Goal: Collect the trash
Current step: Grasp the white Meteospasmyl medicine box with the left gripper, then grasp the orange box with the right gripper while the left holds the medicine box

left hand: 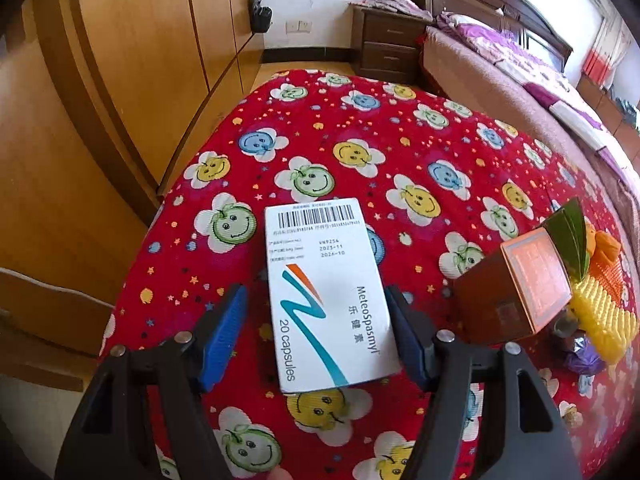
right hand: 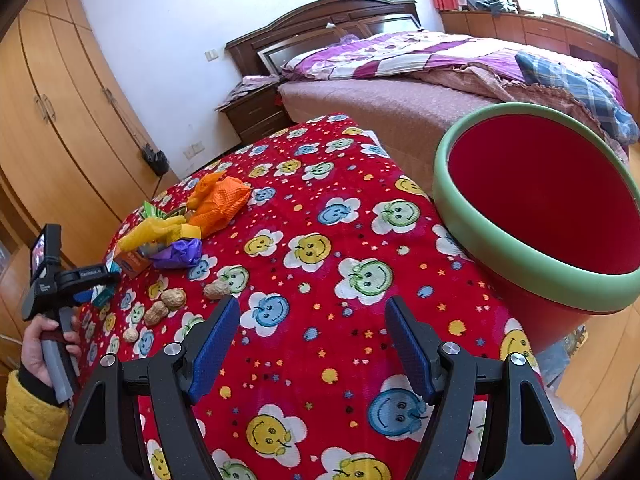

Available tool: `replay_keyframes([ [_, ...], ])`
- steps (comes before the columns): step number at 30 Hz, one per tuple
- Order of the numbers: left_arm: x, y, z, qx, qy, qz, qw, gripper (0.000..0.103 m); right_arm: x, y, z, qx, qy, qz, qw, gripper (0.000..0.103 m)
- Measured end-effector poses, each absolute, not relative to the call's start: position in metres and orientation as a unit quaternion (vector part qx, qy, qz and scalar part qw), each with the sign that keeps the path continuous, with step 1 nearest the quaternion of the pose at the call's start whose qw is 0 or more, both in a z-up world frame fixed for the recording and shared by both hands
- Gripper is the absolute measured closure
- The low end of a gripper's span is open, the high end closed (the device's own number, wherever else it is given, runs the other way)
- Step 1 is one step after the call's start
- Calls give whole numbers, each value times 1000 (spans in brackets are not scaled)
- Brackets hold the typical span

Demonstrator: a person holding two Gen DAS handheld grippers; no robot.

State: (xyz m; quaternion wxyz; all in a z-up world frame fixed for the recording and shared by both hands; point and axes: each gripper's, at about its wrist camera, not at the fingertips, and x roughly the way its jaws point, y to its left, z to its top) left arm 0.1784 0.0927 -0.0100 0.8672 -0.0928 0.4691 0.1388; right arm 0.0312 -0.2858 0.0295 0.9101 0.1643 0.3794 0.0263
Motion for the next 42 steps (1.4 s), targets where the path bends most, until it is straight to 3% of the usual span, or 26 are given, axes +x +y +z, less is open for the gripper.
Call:
replay_keyframes([
  [4, 178, 90, -12, -79, 468, 132, 870, 34, 35, -277, 32, 157, 380, 35, 911, 27],
  [8, 173, 87, -10, -68, 461, 108, 878, 52, 38, -266, 39, 147, 376, 52, 913, 23],
  [26, 124, 138, 32, -95, 424, 95, 895, 52, 93, -151, 79, 67, 396, 182, 898, 19],
  [42, 108, 155, 14, -125, 408, 98, 899, 52, 175, -40, 51, 17, 422, 223, 879, 19],
])
